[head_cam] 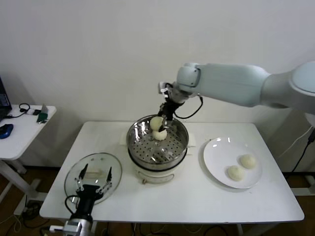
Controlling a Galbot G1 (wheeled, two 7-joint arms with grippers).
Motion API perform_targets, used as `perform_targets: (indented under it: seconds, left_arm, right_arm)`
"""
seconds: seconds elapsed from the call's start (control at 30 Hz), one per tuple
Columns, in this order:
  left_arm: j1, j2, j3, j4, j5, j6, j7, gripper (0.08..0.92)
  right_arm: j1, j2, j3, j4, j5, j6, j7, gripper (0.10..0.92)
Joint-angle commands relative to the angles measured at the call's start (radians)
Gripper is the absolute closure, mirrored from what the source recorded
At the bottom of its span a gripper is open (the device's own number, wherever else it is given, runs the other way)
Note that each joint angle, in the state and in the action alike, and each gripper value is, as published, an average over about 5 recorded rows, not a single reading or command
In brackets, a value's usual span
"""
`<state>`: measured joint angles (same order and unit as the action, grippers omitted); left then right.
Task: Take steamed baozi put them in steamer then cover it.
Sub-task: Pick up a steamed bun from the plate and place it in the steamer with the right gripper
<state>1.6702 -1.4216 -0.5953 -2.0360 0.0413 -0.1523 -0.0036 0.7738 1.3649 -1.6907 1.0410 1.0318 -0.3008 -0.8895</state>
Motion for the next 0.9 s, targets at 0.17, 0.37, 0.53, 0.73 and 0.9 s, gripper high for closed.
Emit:
perform_targets:
  seconds: [0.17, 0.37, 0.53, 0.73, 0.9]
  left_arm:
    - [0.002, 0.007, -0.006, 0.005, -0.003, -0.002, -0.001, 0.177]
    - [0.000, 0.012, -0.010, 0.016, -0.011, -0.005, -0.001, 0.177]
    - [-0.005, 0.013, -0.008, 0.021, -0.012, -0.004, -0.001, 0.177]
    - [-0.012, 0.012, -0.005, 0.024, -0.010, -0.002, 0.000, 0.177]
    - [-0.012, 0.012, -0.005, 0.026, -0.008, -0.002, -0.001, 0.177]
  right_arm:
    - [-0.148, 0.147, -0.018, -0.111, -0.019, -0.003, 0.019, 0.338]
    - [-0.172, 0.153, -0.015, -0.131, -0.037, -0.001, 0.014, 0.338]
    - [-0.179, 0.149, -0.009, -0.130, -0.045, -0.006, 0.019, 0.338]
    - [-0.177, 0.142, 0.007, -0.138, -0.037, -0.021, 0.022, 0.262]
    - [-0.138, 0.108, 0.014, -0.105, -0.030, -0.020, 0.006, 0.206]
